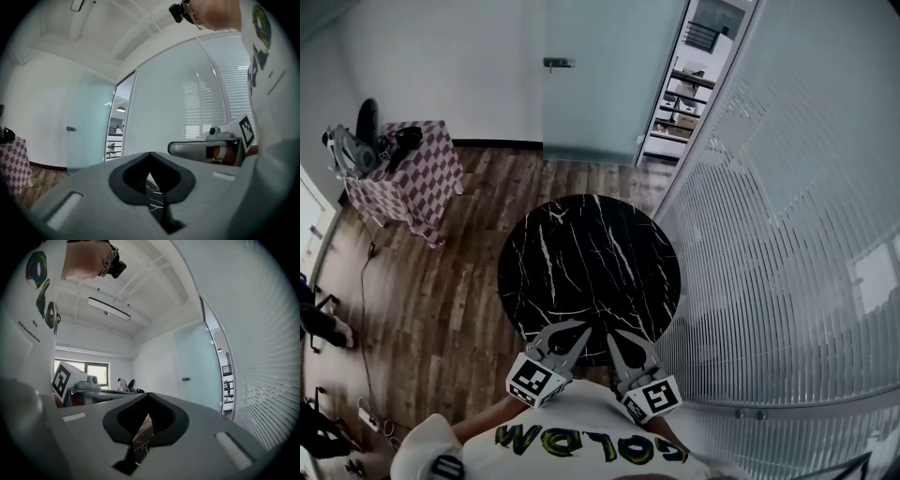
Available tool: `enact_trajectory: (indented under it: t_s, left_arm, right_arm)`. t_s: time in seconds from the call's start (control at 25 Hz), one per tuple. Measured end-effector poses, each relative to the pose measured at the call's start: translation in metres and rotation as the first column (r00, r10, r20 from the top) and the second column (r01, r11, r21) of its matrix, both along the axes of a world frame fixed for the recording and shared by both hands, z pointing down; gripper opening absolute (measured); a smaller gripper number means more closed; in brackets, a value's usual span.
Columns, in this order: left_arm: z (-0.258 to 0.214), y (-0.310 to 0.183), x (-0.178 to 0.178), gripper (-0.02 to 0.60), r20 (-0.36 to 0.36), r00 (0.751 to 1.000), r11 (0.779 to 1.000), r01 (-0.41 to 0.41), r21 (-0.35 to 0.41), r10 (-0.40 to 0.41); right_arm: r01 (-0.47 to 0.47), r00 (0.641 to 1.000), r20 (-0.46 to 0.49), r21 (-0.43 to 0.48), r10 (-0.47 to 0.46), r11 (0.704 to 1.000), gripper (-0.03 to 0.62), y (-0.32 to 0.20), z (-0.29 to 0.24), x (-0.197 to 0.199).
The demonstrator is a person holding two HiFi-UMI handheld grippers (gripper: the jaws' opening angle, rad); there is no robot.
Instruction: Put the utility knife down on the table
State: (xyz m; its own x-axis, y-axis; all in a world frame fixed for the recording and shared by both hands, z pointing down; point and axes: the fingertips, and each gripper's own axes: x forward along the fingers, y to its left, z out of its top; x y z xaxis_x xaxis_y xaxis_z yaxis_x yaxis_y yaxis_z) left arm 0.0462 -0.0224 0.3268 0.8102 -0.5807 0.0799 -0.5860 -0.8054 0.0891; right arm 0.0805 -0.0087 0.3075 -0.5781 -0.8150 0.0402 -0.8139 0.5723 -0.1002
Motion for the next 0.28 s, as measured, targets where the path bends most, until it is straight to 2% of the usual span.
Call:
enact_trajectory:
  t_s: [0.28]
  left_arm:
    - [0.015, 0.0, -0.002, 0.003, 0.017, 1.0, 0.999, -0.006, -0.041, 0.007]
  right_arm:
    - [0.009, 1.0, -0.017, 0.041, -0.008, 0.999, 0.002, -0.004, 0.001, 0.002]
